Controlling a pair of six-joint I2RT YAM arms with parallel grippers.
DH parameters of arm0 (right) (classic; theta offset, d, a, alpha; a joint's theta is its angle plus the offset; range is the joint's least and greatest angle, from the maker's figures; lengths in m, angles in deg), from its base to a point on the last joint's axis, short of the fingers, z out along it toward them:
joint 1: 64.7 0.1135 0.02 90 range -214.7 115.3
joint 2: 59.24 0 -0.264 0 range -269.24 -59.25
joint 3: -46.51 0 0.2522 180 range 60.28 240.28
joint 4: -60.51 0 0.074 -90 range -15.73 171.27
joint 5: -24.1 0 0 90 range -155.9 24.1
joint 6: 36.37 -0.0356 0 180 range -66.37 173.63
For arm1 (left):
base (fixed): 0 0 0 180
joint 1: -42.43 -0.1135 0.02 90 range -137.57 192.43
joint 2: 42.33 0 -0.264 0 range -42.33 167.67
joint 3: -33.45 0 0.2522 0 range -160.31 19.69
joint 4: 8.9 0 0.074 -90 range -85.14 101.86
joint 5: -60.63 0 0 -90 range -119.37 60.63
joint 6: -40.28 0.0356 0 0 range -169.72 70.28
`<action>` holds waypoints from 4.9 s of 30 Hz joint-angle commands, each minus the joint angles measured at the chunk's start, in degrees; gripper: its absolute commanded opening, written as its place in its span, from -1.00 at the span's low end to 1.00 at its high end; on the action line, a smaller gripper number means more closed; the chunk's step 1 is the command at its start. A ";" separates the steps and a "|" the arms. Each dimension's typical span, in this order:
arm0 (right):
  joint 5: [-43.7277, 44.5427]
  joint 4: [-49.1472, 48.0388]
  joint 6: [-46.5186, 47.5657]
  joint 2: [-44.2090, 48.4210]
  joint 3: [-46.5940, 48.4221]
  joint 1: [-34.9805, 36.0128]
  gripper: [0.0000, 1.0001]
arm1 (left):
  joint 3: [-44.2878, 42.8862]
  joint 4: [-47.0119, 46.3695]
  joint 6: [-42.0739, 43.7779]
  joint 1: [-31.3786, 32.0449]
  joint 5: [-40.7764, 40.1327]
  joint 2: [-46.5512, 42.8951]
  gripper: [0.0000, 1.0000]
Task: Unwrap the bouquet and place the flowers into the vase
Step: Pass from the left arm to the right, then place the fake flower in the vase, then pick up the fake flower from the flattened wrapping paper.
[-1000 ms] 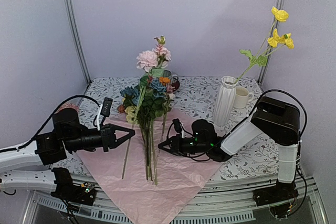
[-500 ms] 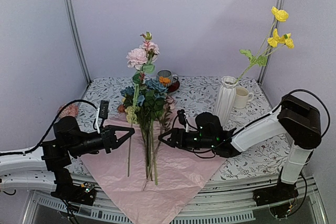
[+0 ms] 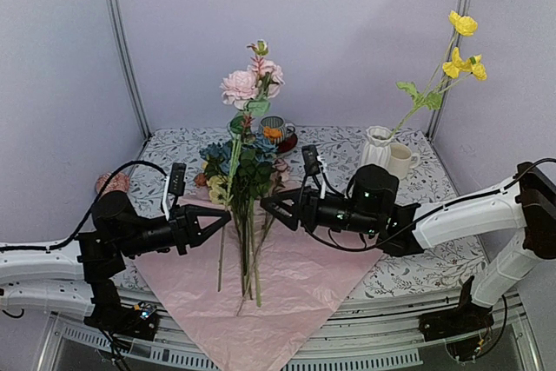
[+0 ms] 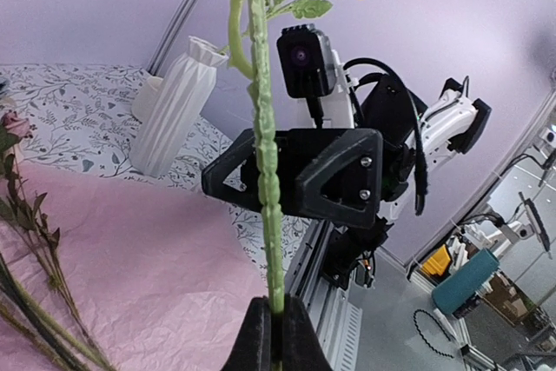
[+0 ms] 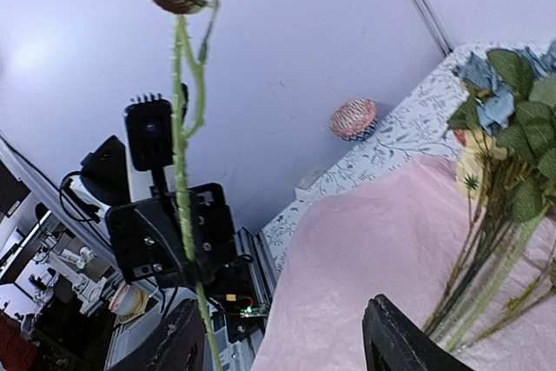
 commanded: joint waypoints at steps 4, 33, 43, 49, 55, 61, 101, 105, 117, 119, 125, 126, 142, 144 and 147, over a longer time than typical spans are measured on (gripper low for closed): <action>3.66 -4.82 9.95 0.51 5.20 5.50 0.26 | 0.09 -7.43 3.21 1.83 1.80 0.94 -1.00; 1.77 1.49 11.16 -5.91 17.74 6.51 -0.73 | 1.31 -10.01 4.97 2.46 4.36 0.74 -1.00; 18.80 6.97 15.74 4.92 9.38 6.35 -0.95 | 0.54 -2.71 5.45 2.46 2.29 -0.69 0.89; 37.73 18.98 23.14 16.69 7.17 5.82 -0.95 | 0.45 2.76 5.99 2.49 -1.84 -4.53 0.96; 52.02 25.73 36.06 26.89 10.39 4.03 -0.95 | 0.27 5.14 7.02 2.49 -1.95 -7.27 0.96; 56.18 25.97 48.13 30.04 15.92 1.51 -0.96 | -0.47 6.97 8.10 2.43 -2.76 -8.31 0.96; 45.20 30.73 32.27 9.68 15.82 -24.50 -0.94 | 0.83 7.32 5.52 2.48 -3.61 -8.75 0.94; 46.14 37.22 26.07 7.33 16.73 -25.83 -0.52 | 0.32 7.90 5.10 2.42 -3.35 -7.96 0.94; 30.05 46.68 21.64 14.87 16.10 -25.74 0.40 | -0.89 8.99 5.19 2.44 -3.75 -6.77 0.94; 25.69 48.41 20.39 16.89 15.79 -25.49 0.41 | -0.22 7.61 5.07 2.35 -3.87 -6.61 0.93; 18.32 52.42 22.24 20.24 16.04 -18.72 0.36 | 0.15 6.26 4.99 2.42 -3.89 -4.82 0.94; 18.38 52.96 22.18 20.42 16.02 -17.27 0.36 | -0.20 6.90 5.20 2.35 -4.38 -4.08 0.93; 16.84 33.88 2.65 7.34 5.93 -3.19 0.26 | -10.38 27.68 3.46 1.57 -18.35 12.72 0.16; 17.52 33.48 0.04 3.65 7.57 -1.69 0.26 | -10.99 27.59 3.71 1.56 -17.68 15.48 0.06; 19.54 33.73 -0.70 -0.33 9.77 -0.31 0.24 | -13.09 27.43 4.02 1.95 -13.62 20.63 -0.06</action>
